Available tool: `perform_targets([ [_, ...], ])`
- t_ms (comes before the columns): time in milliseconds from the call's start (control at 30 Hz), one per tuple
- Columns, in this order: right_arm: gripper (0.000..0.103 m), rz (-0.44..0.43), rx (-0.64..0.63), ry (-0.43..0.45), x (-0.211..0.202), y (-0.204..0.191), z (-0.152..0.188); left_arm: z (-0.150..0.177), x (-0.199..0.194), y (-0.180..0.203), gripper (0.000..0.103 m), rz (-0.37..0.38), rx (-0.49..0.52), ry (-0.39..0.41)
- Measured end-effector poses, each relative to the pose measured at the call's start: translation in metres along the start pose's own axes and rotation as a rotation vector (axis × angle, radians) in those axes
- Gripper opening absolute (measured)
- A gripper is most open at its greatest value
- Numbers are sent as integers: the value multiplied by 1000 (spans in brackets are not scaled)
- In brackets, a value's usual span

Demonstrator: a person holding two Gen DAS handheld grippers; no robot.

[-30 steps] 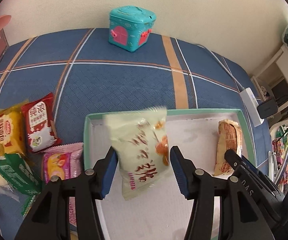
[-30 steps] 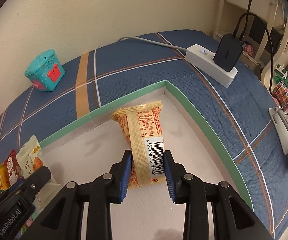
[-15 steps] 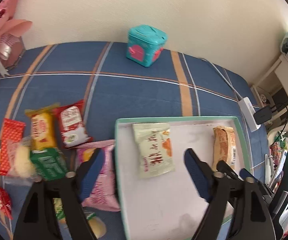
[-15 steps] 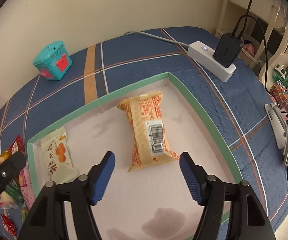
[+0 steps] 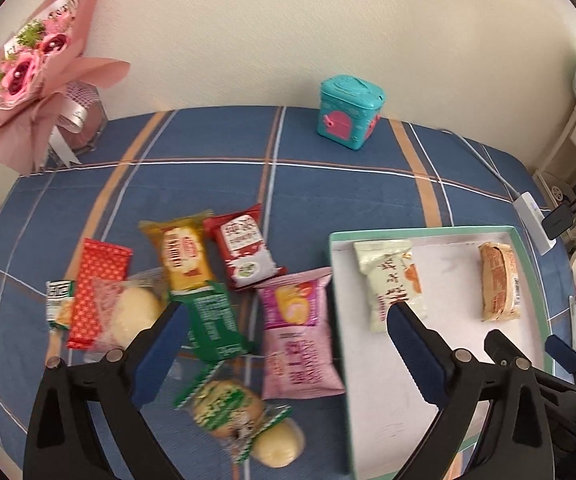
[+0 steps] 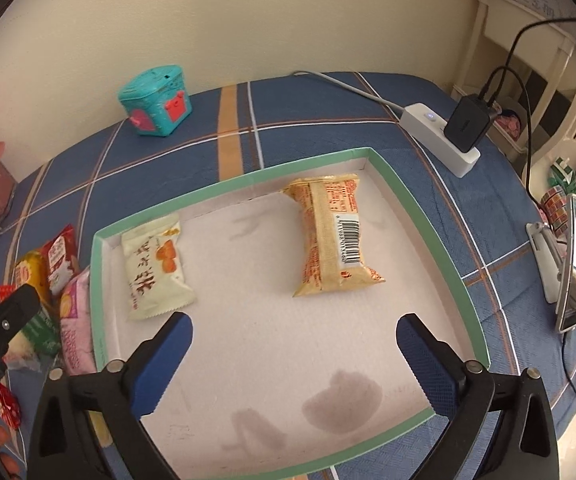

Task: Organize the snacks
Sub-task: 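Withdraw both tools from the tray back toward the snack pile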

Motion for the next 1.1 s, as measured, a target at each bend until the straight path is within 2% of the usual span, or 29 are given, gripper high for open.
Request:
perform_targets([
  [167, 103, -45, -11, 19, -16, -9, 6, 4, -14, -12, 99, -9, -17, 18],
  [333, 103, -87, -19, 50, -33, -18, 12, 9, -29, -18, 99, -52, -2, 45],
  [467, 103, -131, -10, 60, -44, -24, 17, 11, -41, -23, 99, -42, -28, 70],
  [667, 103, -176, -6, 77, -59, -31, 24, 16, -55, -21, 99, -56, 8, 94],
  [800, 103, -184, -18, 85, -66, -34, 29, 19, -61, -22, 99, -60, 5, 102],
  [967, 103, -197, -25, 94, -74, -37, 37, 27, -65, -30, 99, -111, 30, 103],
  [1100, 103, -211, -37, 97, -77, -41, 45, 35, -68, -39, 99, -104, 10, 102],
])
Point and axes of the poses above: each gripper's, at about its wrist camera, not at the fingertips, and x roughly the way its jaws point, y to its right, z to its underside, the point moved 4 cm from there along x, roughly the way its jaws point, and after that the axes turned 12 degrees about y, right-handed, at the moved point
